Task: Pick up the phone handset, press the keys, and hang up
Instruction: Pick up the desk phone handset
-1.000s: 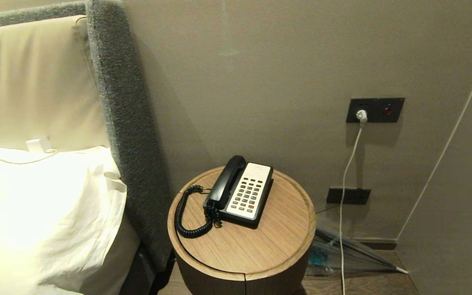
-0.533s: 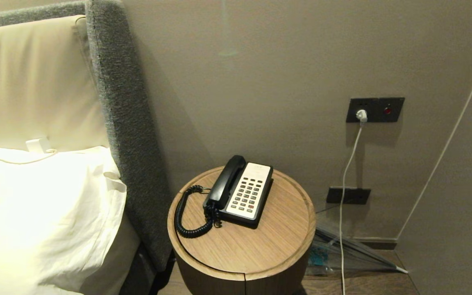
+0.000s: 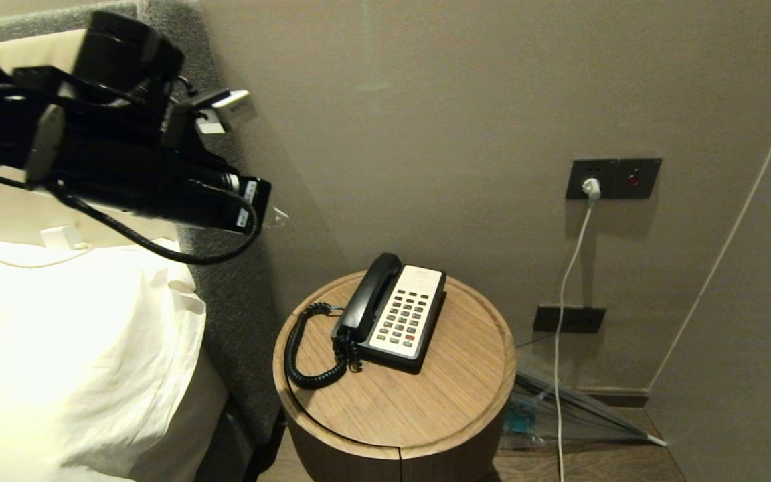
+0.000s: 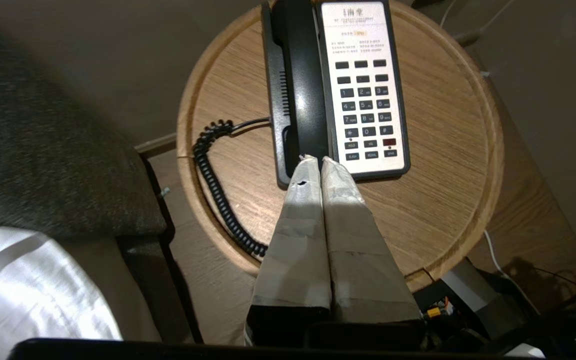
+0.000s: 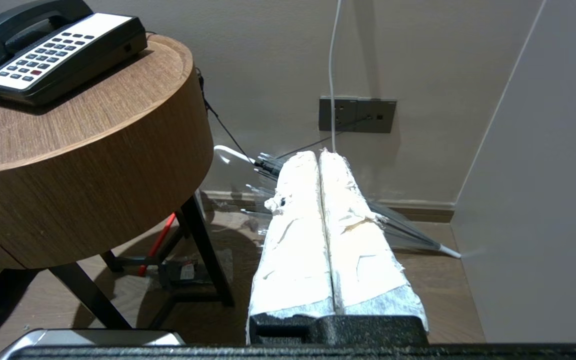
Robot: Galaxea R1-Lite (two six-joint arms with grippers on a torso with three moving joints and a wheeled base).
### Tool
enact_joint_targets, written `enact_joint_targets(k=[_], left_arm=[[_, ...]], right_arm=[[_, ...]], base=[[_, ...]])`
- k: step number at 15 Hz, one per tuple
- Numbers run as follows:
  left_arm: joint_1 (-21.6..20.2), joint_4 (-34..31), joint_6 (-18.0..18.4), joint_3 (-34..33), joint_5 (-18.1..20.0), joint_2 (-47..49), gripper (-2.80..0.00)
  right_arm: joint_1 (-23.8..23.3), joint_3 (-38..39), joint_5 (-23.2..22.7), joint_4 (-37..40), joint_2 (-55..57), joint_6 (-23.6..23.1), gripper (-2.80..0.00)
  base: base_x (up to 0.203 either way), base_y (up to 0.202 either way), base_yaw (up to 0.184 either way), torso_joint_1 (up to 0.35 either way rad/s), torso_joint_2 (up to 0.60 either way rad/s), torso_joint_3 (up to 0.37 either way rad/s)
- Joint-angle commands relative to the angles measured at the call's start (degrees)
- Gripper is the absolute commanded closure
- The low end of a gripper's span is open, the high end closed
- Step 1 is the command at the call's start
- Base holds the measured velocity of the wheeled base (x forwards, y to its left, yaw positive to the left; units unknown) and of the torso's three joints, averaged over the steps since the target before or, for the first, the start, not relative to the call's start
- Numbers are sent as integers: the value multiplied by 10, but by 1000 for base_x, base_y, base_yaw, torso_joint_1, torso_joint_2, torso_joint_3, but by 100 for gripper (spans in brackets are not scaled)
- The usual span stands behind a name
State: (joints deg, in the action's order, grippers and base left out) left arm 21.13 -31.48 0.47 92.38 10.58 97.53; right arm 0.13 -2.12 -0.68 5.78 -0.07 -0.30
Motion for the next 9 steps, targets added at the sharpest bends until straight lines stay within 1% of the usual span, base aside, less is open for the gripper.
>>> enact_joint_targets(k=[1, 4, 6, 7, 8, 9], left_arm=[[27, -2, -4, 34, -10, 87, 0], [41, -2, -9, 64, -38, 138, 0], [44, -3, -16, 73, -41, 163, 0], [44, -3, -21, 73, -41, 172, -40], [44, 4, -27, 75, -41, 185, -280], [45, 21, -47, 78, -39, 194, -280]], right_arm=[[0, 0, -1, 0, 0, 0, 0], [0, 0, 0, 0, 0, 0, 0], [0, 0, 0, 0, 0, 0, 0], [0, 0, 0, 0, 0, 0, 0], [0, 0, 0, 0, 0, 0, 0], [0, 0, 0, 0, 0, 0, 0]], base=[[0, 0, 0, 0, 0, 0], [0, 0, 0, 0, 0, 0], [0, 0, 0, 0, 0, 0], [0, 0, 0, 0, 0, 0], [0, 0, 0, 0, 0, 0], [0, 0, 0, 0, 0, 0]])
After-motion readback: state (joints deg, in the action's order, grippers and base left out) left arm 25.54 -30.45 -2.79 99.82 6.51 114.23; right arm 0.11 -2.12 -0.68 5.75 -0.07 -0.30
